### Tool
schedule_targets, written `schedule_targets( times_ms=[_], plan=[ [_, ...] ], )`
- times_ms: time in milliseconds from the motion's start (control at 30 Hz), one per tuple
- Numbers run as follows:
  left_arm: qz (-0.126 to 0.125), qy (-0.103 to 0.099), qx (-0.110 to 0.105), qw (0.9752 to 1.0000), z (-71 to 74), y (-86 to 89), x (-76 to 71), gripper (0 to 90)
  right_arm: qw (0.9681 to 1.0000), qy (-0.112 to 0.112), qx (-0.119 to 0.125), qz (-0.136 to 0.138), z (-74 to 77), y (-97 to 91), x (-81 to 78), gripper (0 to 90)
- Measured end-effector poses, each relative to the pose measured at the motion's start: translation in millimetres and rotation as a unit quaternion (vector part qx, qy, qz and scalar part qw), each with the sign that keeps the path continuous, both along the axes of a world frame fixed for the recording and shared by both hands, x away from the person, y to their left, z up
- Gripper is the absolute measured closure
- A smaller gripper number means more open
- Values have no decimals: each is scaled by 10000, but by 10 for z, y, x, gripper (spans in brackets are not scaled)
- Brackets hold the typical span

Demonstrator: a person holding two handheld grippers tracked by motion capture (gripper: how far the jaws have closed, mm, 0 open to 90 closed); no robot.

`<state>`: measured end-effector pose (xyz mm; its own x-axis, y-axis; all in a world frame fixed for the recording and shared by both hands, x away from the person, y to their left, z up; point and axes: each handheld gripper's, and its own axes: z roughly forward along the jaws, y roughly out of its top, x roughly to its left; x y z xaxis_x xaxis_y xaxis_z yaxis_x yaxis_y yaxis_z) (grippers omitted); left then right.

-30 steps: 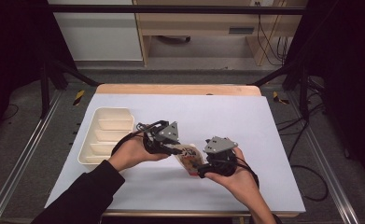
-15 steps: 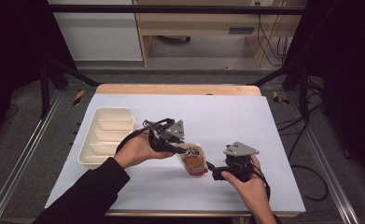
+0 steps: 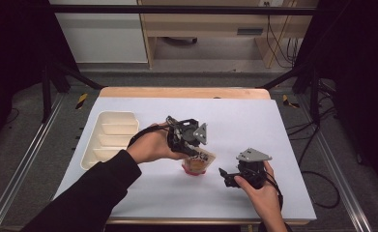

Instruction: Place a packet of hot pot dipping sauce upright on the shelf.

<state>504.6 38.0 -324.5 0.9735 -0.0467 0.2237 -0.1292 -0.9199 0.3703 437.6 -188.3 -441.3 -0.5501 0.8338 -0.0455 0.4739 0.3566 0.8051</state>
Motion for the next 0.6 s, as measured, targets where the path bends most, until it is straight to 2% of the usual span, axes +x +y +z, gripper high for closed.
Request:
schedule_targets(
  times_ms=[233,333,400,600],
  plan=[
    [-150,-123,493,9986,218,199,-23,733,10000,4,-51,-18,-9,7,5,59],
    [-146,-196,597,9979,288,306,-35,733,9999,11,-113,-19,-18,20,7,58],
    [-135,-244,629,9976,342,384,-33,733,9999,32,-138,0,-26,29,8,55],
    [-30,-298,553,9980,478,560,6,733,9999,36,-168,10,-36,63,11,54]
  ],
)
